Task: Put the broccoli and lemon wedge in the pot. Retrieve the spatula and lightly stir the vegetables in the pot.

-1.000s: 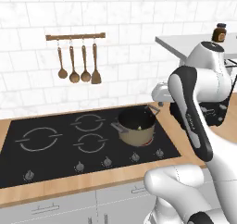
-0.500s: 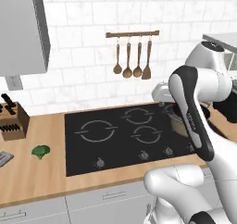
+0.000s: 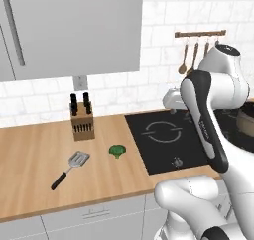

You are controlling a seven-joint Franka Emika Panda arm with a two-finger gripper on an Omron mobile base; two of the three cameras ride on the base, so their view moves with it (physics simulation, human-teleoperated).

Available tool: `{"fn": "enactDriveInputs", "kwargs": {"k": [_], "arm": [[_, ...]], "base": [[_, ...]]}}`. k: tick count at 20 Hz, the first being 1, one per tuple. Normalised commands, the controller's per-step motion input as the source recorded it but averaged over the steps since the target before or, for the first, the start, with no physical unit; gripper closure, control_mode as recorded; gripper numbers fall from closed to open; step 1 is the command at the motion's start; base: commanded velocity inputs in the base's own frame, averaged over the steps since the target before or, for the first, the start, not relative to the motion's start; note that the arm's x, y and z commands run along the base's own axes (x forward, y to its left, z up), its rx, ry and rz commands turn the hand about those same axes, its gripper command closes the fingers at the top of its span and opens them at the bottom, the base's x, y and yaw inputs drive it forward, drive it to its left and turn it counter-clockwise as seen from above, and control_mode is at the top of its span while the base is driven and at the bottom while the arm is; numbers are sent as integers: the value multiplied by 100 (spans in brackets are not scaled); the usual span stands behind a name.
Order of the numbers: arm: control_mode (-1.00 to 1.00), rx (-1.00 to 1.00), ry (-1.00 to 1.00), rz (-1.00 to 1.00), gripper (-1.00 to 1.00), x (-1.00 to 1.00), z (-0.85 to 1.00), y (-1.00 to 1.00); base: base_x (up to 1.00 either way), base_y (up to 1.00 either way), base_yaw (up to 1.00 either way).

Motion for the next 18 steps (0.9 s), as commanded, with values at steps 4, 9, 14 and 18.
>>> {"fn": "enactDriveInputs", "kwargs": {"k": [4,9,14,18], "arm": [[100,0,0,0,-100,0,0,0],[-100,-13,4,1,-100,0,-19,31],[-100,-8,17,-9,-100,18,-80,1],[-100,-4,19,-18,-100,37,-90,0]], "base": [[-21,100,0],[-3,20,1],[0,0,0],[0,0,0]]}}
